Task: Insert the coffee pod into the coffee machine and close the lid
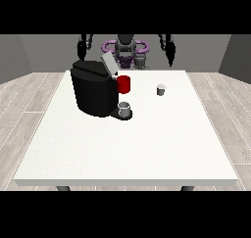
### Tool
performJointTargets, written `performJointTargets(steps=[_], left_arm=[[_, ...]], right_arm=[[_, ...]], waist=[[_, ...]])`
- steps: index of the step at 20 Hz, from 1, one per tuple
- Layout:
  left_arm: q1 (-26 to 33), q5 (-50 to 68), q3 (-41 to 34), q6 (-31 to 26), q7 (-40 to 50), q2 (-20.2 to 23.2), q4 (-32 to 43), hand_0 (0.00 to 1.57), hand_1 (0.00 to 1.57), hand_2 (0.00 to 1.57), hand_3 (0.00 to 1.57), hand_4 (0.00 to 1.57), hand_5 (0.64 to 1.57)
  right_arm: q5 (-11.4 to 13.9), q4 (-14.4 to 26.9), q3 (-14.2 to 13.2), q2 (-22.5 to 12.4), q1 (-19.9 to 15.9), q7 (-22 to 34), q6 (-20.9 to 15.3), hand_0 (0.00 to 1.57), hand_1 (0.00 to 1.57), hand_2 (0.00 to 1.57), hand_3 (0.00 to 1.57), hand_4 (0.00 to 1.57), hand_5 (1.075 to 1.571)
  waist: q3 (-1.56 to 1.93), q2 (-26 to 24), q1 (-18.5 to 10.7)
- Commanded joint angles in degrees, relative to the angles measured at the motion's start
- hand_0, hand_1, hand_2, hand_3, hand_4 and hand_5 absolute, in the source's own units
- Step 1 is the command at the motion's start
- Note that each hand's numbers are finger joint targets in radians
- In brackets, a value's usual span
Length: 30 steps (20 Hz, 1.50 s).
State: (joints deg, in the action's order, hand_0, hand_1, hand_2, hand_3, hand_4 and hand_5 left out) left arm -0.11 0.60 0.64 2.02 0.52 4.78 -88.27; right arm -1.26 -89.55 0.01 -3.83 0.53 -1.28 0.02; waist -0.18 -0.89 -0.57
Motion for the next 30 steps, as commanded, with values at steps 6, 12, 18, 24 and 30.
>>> performJointTargets(steps=[6, 12, 18, 24, 30], left_arm=[[1.7, 4.6, 1.0, -12.1, -6.5, 3.5, 0.7, 0.0, 0.0, 0.0, 0.0, 0.59, 1.571], [-4.2, -7.9, 1.6, -8.6, 0.3, 11.6, 3.2, 0.0, 0.0, 0.0, 0.0, 0.0, 1.571], [-9.7, -12.2, -2.0, -9.2, -7.5, 16.5, 14.9, 0.0, 0.0, 0.0, 0.0, 0.0, 1.571], [-16.2, -20.3, -0.6, -4.5, -6.0, 17.8, 21.5, 0.0, 0.0, 0.0, 0.0, 0.0, 1.571], [-22.4, -21.2, -4.2, -6.4, -12.6, 21.7, 34.0, 0.0, 0.0, 0.0, 0.0, 0.0, 1.571]], right_arm=[[-2.4, -0.5, -1.4, -1.8, 1.7, 2.6, 2.9, 0.0, 0.0, 0.0, 0.0, 0.33, 1.571], [-3.2, 1.4, -2.0, 2.5, -0.6, -5.5, 0.5, 0.0, 0.0, 0.0, 0.0, 0.35, 1.571], [-2.0, -0.8, -0.5, 2.2, -3.0, -8.3, 1.6, 0.0, 0.0, 0.0, 0.0, 0.34, 1.571], [-2.9, 1.2, -1.9, 0.1, -8.5, -9.3, 2.3, 0.0, 0.0, 0.0, 0.0, 0.4, 1.571], [-2.3, 1.5, -1.4, 0.9, -9.1, -9.2, 1.4, 0.0, 0.0, 0.0, 0.0, 0.49, 1.571]], waist=[[0.15, -1.8, 1.8], [0.21, 1.9, 3.9], [0.15, 8.1, 8.0], [0.18, 13.5, 9.5], [0.14, 17.6, 10.8]])
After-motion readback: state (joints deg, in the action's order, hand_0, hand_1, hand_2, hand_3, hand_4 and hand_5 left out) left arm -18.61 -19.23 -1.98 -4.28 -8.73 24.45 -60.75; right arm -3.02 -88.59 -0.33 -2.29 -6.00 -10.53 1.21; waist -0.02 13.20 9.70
